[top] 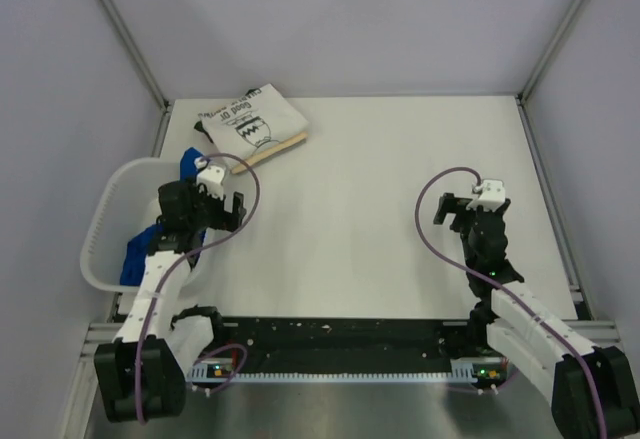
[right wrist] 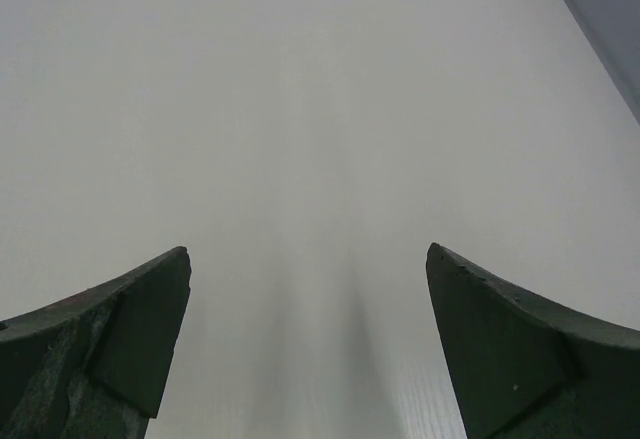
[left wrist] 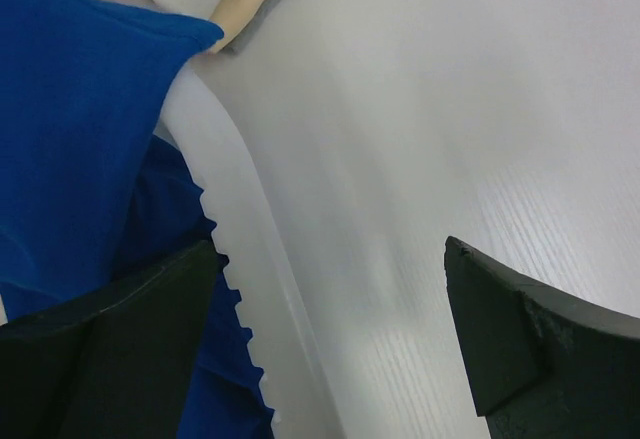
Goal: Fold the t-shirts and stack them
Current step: Grab crumpled tshirt from bin with the left arm
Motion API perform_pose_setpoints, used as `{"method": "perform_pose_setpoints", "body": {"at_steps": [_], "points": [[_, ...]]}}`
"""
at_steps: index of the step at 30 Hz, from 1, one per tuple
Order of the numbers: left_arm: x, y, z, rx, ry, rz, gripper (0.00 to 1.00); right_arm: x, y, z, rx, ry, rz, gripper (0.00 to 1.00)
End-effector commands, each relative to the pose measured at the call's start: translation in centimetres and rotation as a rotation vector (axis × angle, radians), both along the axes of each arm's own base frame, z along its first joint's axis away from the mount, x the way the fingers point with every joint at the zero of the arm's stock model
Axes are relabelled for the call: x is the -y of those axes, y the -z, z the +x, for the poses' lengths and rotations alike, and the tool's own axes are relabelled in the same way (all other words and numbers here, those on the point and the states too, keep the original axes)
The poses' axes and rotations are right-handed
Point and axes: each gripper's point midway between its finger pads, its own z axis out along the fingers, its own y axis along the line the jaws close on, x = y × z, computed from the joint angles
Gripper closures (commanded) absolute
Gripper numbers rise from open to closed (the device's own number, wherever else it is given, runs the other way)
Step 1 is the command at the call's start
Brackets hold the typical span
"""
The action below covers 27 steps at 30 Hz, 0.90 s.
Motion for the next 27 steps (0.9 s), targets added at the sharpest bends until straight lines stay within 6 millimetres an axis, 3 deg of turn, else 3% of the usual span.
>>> {"method": "perform_pose_setpoints", "body": {"at_steps": [1, 6, 9, 11, 15, 17, 24, 27], "points": [[0.4, -5.5, 0.9, 0.064, 0.082, 0.055, 0.01, 0.1, -2.4, 0.6, 0.062, 0.019, 0.025, 0.01], [3.4, -12.9, -1.6, 0.088, 0.348, 0.087, 0.01, -1.3, -5.7, 1.2, 0.113, -0.03, 0.107, 0.01], [1.1, -15.2, -1.4, 0.065, 0.215, 0.146, 0.01, -3.3, -8.2, 1.3, 0.15, -0.138, 0.145, 0.01], [-1.7, -14.7, -0.6, -0.003, 0.087, 0.218, 0.01, -4.9, -9.9, 1.2, 0.175, -0.235, 0.148, 0.01], [-7.9, -10.7, 0.5, -0.195, -0.094, 0.281, 0.01, -7.7, -12.1, 0.6, 0.194, -0.402, 0.146, 0.01], [-9.8, -8.0, 0.8, -0.281, -0.128, 0.275, 0.01, -8.4, -12.9, 0.3, 0.198, -0.452, 0.137, 0.02], [-13.5, 2.9, 2.1, -0.63, -0.14, 0.311, 0.01, -9.7, -12.6, -0.3, 0.184, -0.532, 0.125, 0.02], [-13.3, 6.8, 2.8, -0.742, -0.117, 0.252, 0.01, -9.6, -12.2, -0.3, 0.18, -0.531, 0.113, 0.02]]}}
